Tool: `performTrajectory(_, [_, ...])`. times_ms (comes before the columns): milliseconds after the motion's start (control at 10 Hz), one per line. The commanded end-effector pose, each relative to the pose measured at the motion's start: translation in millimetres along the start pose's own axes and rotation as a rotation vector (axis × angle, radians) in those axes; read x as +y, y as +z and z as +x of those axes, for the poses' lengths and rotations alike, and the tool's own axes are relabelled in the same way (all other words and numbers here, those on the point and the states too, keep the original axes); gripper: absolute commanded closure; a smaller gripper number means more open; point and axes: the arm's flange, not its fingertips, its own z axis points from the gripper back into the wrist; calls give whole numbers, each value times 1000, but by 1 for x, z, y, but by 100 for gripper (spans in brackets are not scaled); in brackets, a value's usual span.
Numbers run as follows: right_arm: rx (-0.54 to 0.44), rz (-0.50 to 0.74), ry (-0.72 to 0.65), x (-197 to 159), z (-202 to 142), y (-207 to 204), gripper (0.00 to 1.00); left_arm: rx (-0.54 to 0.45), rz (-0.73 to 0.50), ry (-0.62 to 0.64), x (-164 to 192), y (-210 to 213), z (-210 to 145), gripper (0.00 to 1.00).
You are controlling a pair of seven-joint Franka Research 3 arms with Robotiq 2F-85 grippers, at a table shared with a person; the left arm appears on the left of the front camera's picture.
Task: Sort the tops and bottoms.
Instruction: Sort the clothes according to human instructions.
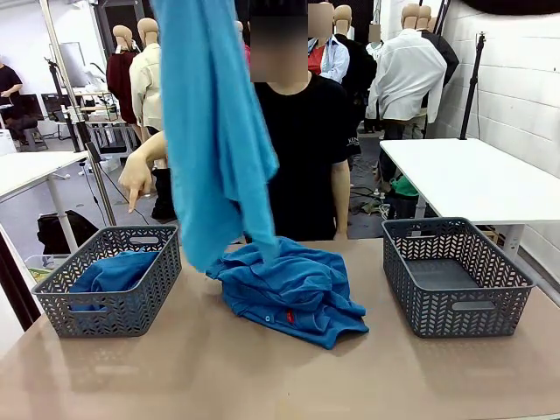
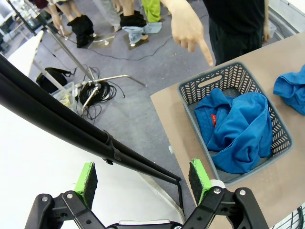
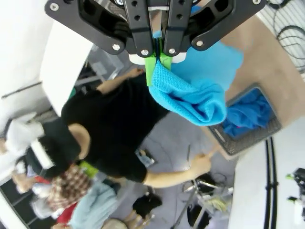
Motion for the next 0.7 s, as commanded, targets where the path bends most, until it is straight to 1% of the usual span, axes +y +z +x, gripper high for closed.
performTrajectory(0, [-32,92,-11,0,205,-13,100,17,-3,-5,2,1,0,0])
performTrajectory(100, [-84,83,-30,20,233,-32,100,17,-3,-5,2,1,0,0])
performTrajectory(200, [-115,-13,-110,42,259,-56,100,17,-3,-5,2,1,0,0])
performTrajectory(300, [-126,-83,-149,52,276,-71,100,17,-3,-5,2,1,0,0])
performTrajectory(400, [-119,-56,-171,56,285,-78,100,17,-3,-5,2,1,0,0])
performTrajectory(500, [-76,-23,-142,58,283,-78,100,17,-3,-5,2,1,0,0])
performTrajectory(600, [-127,-5,-117,83,32,-65,100,17,-3,-5,2,1,0,0])
